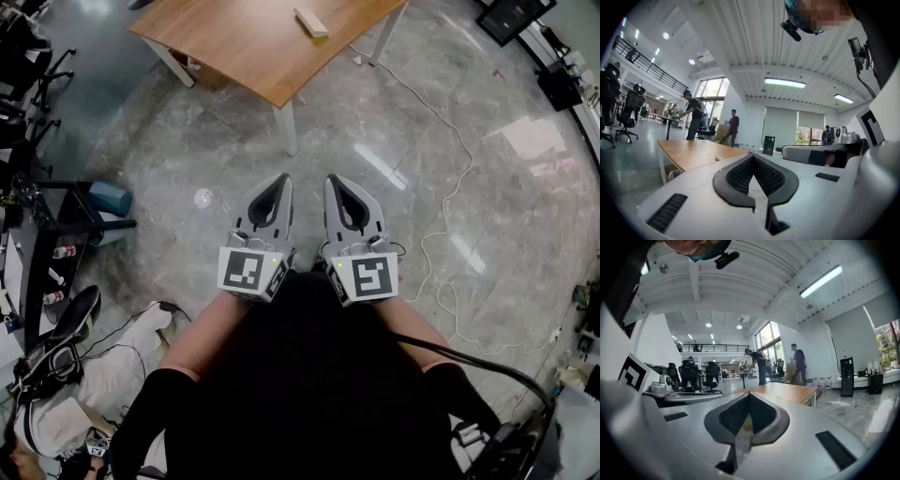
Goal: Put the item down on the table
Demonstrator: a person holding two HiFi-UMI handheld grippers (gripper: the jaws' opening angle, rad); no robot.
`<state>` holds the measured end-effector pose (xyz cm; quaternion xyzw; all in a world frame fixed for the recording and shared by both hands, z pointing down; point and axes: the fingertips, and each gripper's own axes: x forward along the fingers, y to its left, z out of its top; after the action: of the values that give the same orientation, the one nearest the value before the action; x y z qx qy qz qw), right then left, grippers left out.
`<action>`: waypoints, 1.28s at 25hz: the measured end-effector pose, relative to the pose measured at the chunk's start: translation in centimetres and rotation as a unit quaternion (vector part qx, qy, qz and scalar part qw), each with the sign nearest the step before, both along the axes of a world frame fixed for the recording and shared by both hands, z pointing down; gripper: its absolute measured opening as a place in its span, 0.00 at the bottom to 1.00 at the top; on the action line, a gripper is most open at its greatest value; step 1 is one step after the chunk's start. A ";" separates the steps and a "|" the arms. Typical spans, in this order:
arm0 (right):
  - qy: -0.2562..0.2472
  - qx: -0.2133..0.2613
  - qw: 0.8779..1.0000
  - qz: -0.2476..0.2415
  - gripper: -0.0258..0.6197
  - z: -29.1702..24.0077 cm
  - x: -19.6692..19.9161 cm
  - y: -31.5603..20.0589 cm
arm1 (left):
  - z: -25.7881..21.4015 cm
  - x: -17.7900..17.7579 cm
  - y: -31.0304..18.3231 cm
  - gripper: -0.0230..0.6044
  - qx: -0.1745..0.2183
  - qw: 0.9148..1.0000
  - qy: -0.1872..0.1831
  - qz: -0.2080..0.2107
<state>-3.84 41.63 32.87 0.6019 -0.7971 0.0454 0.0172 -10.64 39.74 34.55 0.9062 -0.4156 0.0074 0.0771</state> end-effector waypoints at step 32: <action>-0.032 -0.057 0.997 -0.038 0.06 3.6 6.3 -7.9 | 2.0 3.0 -6.9 0.04 -0.019 0.997 -0.006 -0.070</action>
<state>2.42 33.72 36.43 0.5676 -0.8156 0.1092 0.0275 -7.68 32.82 36.58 0.8733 -0.4782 0.0155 0.0918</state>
